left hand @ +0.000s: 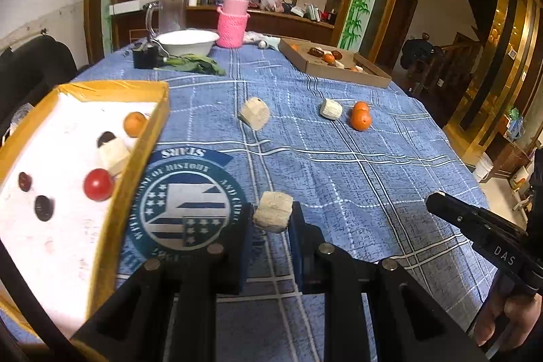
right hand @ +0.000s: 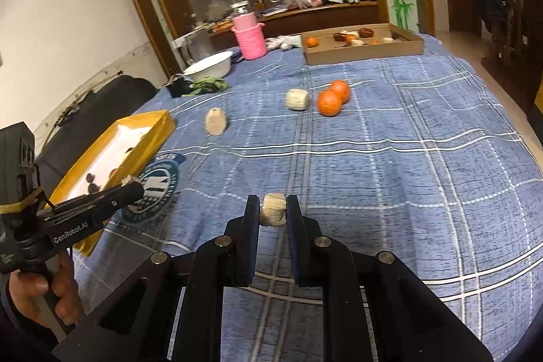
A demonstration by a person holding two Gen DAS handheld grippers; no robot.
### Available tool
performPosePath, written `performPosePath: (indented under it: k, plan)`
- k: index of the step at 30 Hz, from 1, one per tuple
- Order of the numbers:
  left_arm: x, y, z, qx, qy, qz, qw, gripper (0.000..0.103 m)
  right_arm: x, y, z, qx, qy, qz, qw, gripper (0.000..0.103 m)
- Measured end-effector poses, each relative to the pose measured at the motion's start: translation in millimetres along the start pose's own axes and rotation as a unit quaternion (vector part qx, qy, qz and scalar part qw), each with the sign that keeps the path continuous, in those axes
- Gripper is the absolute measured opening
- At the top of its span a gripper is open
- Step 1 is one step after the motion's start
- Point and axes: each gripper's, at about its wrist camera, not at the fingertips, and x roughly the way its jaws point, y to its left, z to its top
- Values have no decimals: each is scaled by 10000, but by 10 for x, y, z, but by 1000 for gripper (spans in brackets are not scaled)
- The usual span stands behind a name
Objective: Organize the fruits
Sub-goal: 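Grasp the small beige cube with the left tool while the right grasps a small beige round piece, then carry both beige pieces into the white tray and open both tools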
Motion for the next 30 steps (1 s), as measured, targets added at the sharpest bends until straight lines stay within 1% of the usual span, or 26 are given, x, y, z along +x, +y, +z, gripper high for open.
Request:
performPosePath:
  k: [7,17,24,30]
  plan:
    - [-183,106,-8,-26,-185,211,9996,22,24,221,32,-179,27,144,9997,14]
    - [-367,391,22,-281,-402,536,9974,22,166,554,126,-512,153,229,9983,14]
    - [-465,660,38,-551,-490,969,9926,22,309,853,198,-783,218,421,9958,14]
    - [-493,966,48,-842,-454,1479,9844,22,429,1151,288,-1035,234,621,9924,14]
